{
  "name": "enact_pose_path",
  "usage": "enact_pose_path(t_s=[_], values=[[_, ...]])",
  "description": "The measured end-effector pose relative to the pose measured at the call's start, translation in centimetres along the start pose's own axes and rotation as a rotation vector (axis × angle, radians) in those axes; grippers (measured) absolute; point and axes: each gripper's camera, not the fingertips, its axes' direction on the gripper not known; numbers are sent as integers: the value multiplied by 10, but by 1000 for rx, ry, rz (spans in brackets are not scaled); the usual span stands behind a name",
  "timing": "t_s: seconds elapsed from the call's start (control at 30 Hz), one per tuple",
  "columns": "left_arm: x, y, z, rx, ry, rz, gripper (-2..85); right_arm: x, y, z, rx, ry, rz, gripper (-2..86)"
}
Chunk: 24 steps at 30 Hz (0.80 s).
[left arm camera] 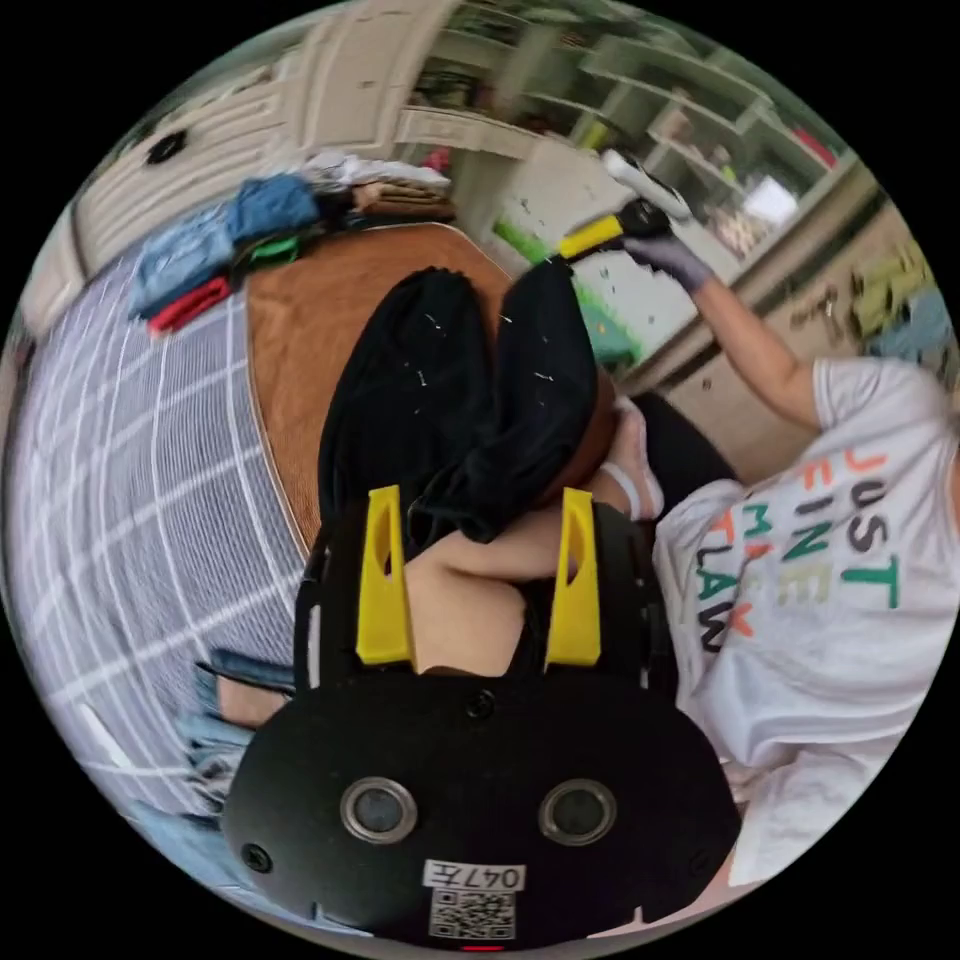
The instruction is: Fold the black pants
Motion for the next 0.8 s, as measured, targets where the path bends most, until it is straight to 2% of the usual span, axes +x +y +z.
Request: enact_pose_path(t_s=[0.07,0.1,0.17,0.23,0.3,0.5,0.6,0.67,0.8], values=[[61,-32,34,-197,-194,231,214,-2,1,8,11,-15,8,4],[72,-37,44,-244,-247,274,209,-2,2,11,8,-18,10,4],[101,-48,79,-354,-396,403,159,-4,11,22,-22,-5,13,5],[106,-53,84,-328,-387,422,92,-4,22,29,-50,10,12,5],[103,-59,79,-300,-392,403,80,-1,36,31,-61,7,16,6],[28,-77,48,-207,-9,196,65,27,51,27,-3,-18,45,6],[-55,-75,50,-183,281,-73,63,45,13,33,31,17,24,9],[-125,-64,69,-153,541,-295,62,60,-35,59,35,11,13,19],[-215,-40,103,-97,722,-610,62,84,-93,130,22,-49,121,75]])
